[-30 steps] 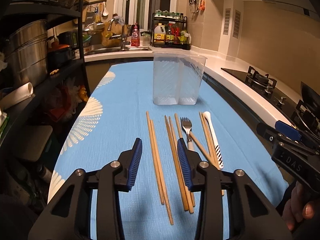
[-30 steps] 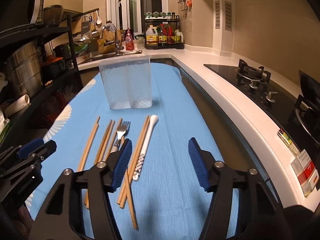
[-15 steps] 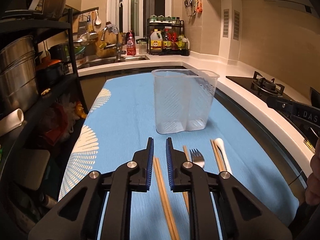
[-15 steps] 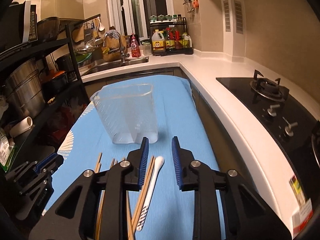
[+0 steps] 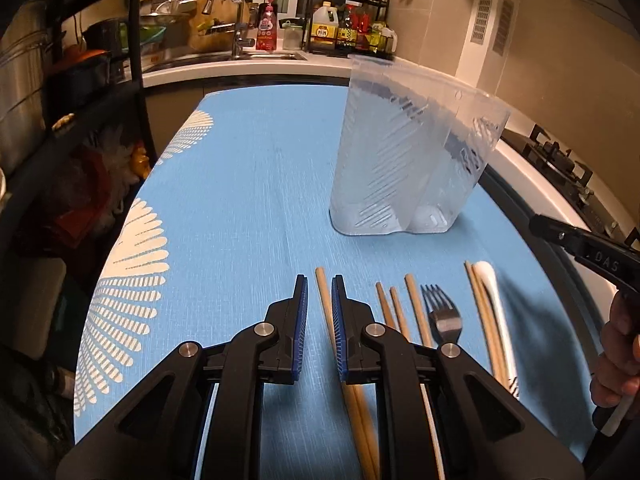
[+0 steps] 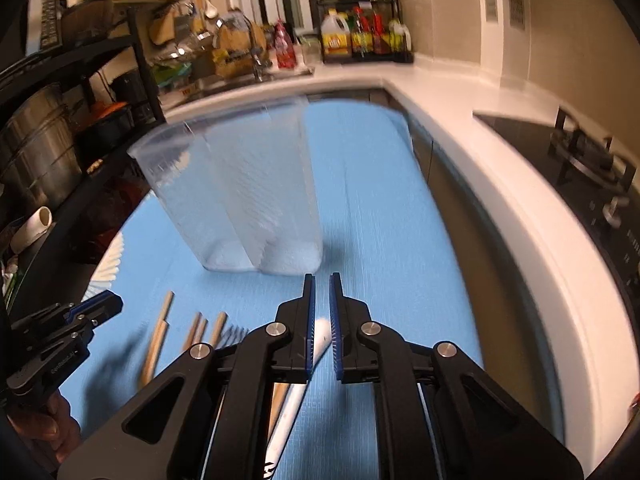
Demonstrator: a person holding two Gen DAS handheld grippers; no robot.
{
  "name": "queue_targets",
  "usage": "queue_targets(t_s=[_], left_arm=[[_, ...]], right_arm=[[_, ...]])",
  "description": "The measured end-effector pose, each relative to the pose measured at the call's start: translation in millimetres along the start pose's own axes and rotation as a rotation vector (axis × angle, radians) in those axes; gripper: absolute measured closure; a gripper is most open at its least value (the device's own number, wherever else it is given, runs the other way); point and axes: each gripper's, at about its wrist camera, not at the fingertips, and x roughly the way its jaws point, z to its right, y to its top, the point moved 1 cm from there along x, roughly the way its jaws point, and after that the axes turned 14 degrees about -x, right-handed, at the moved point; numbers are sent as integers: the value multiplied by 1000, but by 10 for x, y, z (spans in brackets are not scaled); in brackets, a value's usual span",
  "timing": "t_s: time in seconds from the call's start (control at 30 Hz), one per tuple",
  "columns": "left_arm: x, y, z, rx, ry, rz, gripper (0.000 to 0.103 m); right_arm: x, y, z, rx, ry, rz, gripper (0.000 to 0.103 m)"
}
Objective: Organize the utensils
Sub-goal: 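Lower the left tool onto a wooden chopstick while the right tool lowers onto another, then close the left gripper on its chopstick while the right gripper closes on another chopstick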
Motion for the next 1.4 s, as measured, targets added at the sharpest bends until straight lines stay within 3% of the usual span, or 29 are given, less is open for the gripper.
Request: queue_targets(t_s=[0.2, 0.37, 0.53, 0.7, 1.03, 1.2, 1.4], left_arm=[[153, -43, -38, -10, 21, -39, 90], [241, -29, -65, -22, 35, -61, 90], [336, -9, -78, -36, 29, -82, 90], [429, 36, -40, -51, -11, -130, 90], [546, -47, 83, 5, 32, -141, 88], [560, -26, 77, -12, 23, -144, 88], [535, 6, -17, -29, 17, -146, 90]], right_arm=[[319, -227, -95, 36, 24, -126, 94], [374, -275, -190, -9, 15, -138, 88], [429, -302, -135, 23, 32, -177, 80], [465, -298, -176, -18, 20, -184, 77], [542, -277, -307, -129, -59, -146, 77], [551, -298, -379, -190, -92, -130, 81], [505, -259, -331, -160, -50, -119, 81]])
